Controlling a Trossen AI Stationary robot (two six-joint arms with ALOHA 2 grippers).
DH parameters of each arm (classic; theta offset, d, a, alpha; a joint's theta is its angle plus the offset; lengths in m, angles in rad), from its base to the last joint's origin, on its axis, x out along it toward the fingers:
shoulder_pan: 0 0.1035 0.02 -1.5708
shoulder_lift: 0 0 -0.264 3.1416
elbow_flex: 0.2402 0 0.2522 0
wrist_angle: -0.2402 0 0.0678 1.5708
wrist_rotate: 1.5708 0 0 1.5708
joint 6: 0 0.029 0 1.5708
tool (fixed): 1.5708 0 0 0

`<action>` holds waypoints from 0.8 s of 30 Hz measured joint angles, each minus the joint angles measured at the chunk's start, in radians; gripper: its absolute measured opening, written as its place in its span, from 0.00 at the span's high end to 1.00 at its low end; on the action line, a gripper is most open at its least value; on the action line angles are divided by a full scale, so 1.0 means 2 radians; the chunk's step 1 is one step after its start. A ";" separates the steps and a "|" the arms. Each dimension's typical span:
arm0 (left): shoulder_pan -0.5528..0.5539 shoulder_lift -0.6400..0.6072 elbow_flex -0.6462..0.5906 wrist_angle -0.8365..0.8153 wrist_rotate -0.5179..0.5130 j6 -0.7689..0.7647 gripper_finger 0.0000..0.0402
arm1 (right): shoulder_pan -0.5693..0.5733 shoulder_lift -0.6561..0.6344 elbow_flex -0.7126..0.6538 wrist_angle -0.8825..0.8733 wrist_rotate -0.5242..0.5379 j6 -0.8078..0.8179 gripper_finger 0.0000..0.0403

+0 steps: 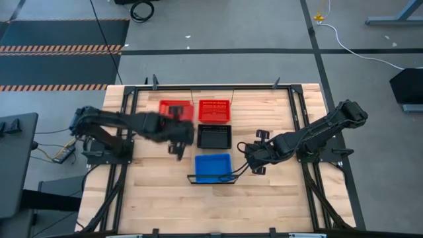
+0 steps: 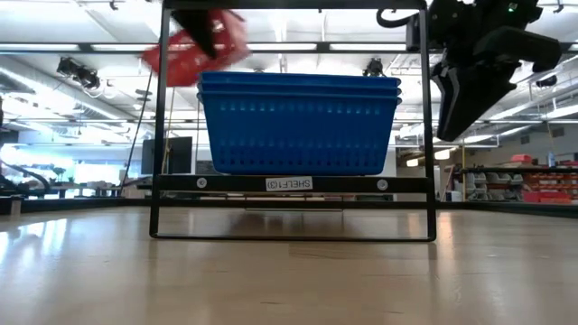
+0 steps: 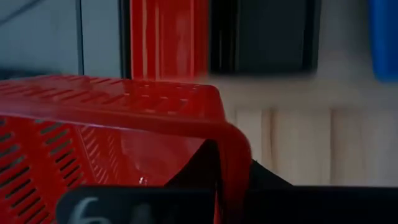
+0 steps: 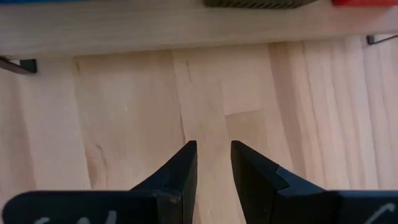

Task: Stack baskets on shelf by color
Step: Stack the red bin on top of the red bin on the shelf

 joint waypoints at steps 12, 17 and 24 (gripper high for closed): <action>0.185 0.001 0.005 0.218 0.149 0.198 0.98 | -0.006 0.000 0.000 0.004 0.010 0.031 0.74; 0.209 0.017 0.004 0.306 0.174 0.202 0.98 | -0.009 0.000 0.000 0.015 0.010 0.031 0.74; 0.202 0.063 0.005 0.394 0.214 0.192 0.98 | -0.015 0.000 0.000 0.036 0.010 0.031 0.74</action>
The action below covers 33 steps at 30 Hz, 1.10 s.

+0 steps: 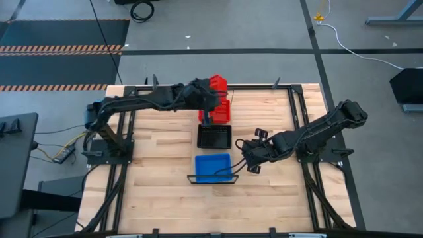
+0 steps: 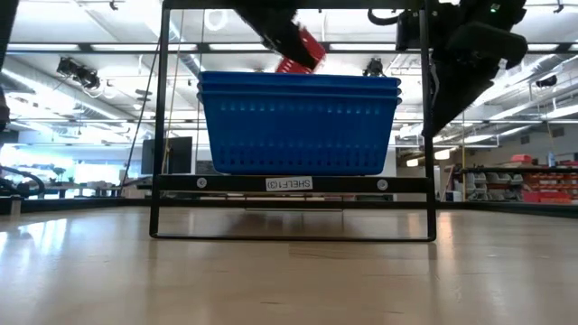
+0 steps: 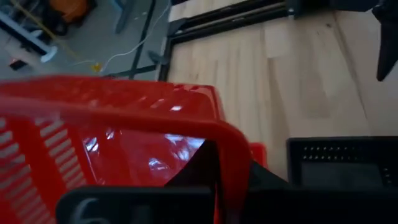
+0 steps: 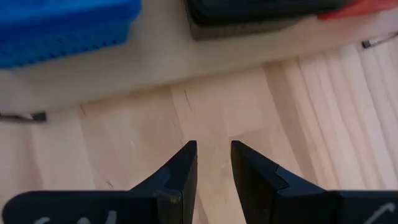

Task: Stack baskets on shelf by color
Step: Stack the red bin on top of the red bin on the shelf

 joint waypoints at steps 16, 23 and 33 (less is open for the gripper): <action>-0.003 0.072 0.000 -0.005 -0.075 0.047 0.98 | -0.002 0.000 0.000 0.110 0.000 0.003 0.74; -0.008 0.072 0.000 -0.042 -0.071 -0.008 0.98 | -0.002 0.000 0.000 0.130 -0.003 0.028 0.74; -0.016 0.090 -0.001 -0.045 -0.055 -0.040 0.98 | -0.002 0.000 0.000 0.162 -0.013 0.028 0.74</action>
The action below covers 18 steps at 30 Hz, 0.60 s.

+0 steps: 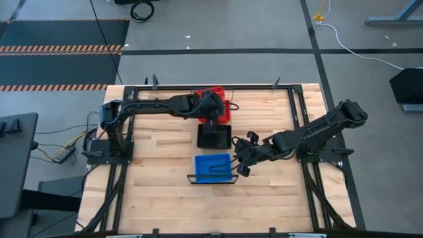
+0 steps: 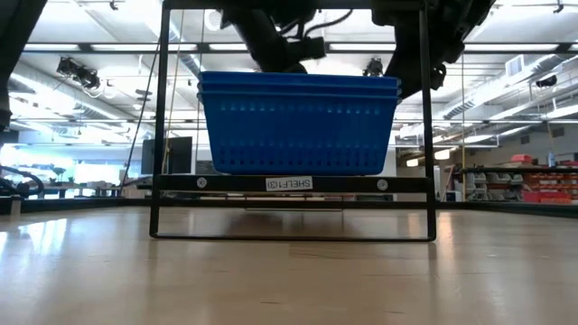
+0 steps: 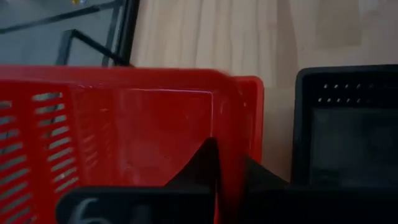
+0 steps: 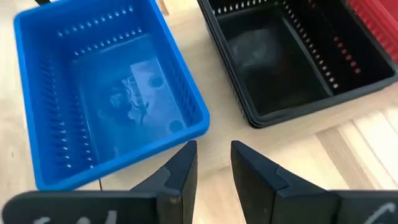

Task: Stack baskets on shelf by color
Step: Stack the red bin on top of the red bin on the shelf

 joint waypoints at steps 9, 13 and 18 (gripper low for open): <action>0.000 0.031 0.000 0.013 -0.004 0.006 0.98 | 0.000 0.000 0.000 0.002 0.000 -0.001 0.74; -0.001 0.033 0.000 0.017 -0.005 0.006 0.96 | 0.000 0.000 0.000 0.002 0.000 -0.001 0.74; -0.003 0.033 0.000 0.026 -0.011 0.004 0.89 | 0.000 0.000 0.000 0.002 0.000 -0.001 0.74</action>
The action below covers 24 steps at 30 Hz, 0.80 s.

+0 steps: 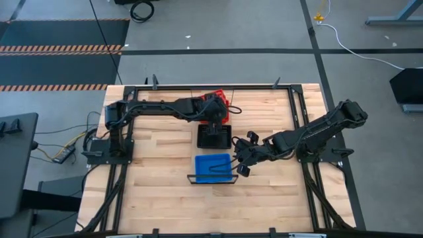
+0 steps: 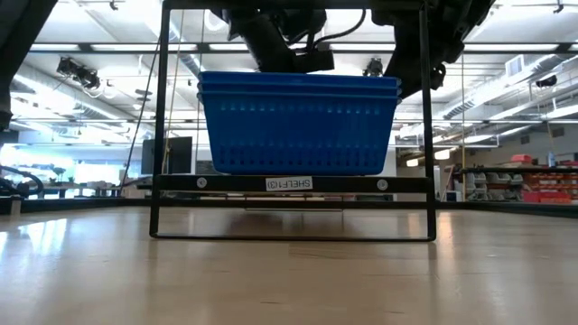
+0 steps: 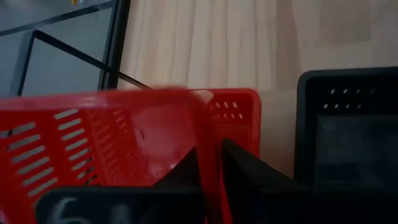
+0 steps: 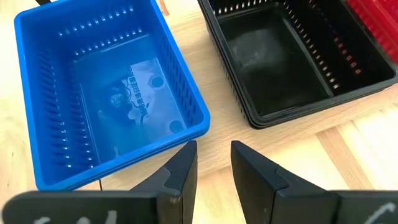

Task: Stack baskets on shelf by color
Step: Stack the red bin on top of the red bin on the shelf

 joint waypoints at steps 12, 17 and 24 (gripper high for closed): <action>-0.003 -0.005 0.000 0.004 -0.004 0.000 0.75 | 0.000 0.000 0.000 0.001 0.000 0.000 0.74; -0.011 -0.016 0.001 0.011 -0.004 0.003 0.73 | 0.000 0.000 0.000 0.000 0.000 0.000 0.74; -0.022 -0.022 0.001 0.010 -0.022 0.004 0.71 | 0.000 0.000 0.000 0.002 0.000 0.000 0.74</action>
